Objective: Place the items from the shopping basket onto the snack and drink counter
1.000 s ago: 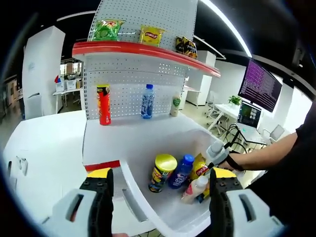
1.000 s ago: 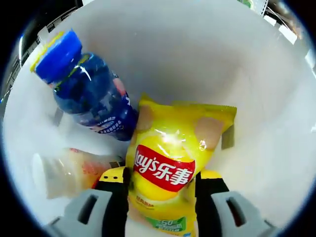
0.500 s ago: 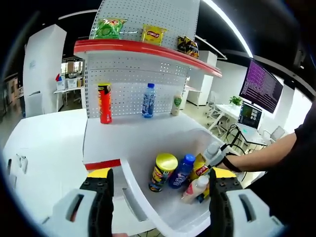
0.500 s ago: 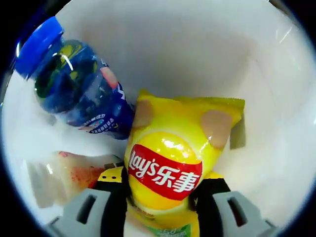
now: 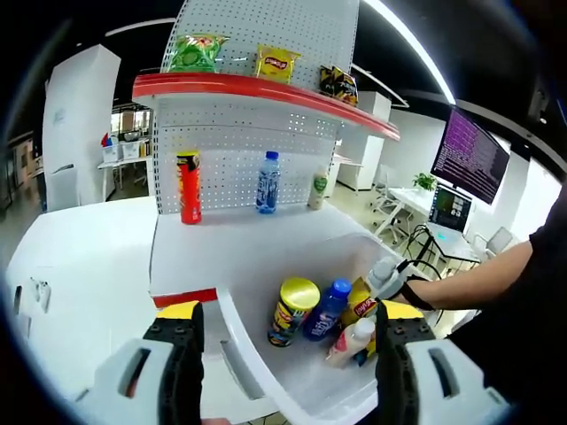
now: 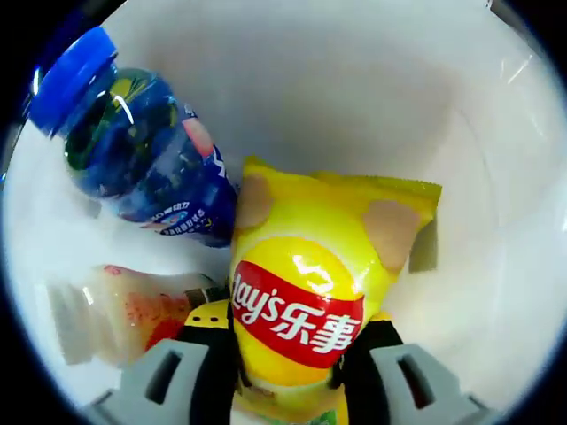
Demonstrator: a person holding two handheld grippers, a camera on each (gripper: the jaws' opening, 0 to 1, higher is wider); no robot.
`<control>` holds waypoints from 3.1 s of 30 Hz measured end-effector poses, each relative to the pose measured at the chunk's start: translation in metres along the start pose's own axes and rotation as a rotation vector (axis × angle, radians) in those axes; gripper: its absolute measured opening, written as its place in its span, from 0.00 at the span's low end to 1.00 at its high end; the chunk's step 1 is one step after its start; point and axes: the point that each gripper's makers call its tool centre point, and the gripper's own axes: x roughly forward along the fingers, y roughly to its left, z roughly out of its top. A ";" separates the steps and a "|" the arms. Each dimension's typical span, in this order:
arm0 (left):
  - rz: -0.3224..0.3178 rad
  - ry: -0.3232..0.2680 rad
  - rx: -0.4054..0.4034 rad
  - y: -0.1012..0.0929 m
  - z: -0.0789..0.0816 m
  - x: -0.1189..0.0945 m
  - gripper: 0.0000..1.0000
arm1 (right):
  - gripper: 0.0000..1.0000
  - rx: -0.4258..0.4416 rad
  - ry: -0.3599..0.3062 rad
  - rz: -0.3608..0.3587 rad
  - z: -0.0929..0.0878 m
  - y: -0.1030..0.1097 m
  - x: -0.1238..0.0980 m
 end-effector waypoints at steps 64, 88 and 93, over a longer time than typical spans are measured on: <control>0.025 0.005 0.017 -0.018 0.009 0.001 0.78 | 0.32 -0.163 -0.385 0.083 0.040 0.004 -0.103; 0.029 0.004 0.019 -0.023 0.011 0.003 0.78 | 0.31 -0.126 -0.525 0.092 0.052 -0.003 -0.151; 0.026 0.004 0.020 -0.024 0.011 0.003 0.78 | 0.31 -0.126 -0.568 0.092 0.058 -0.001 -0.171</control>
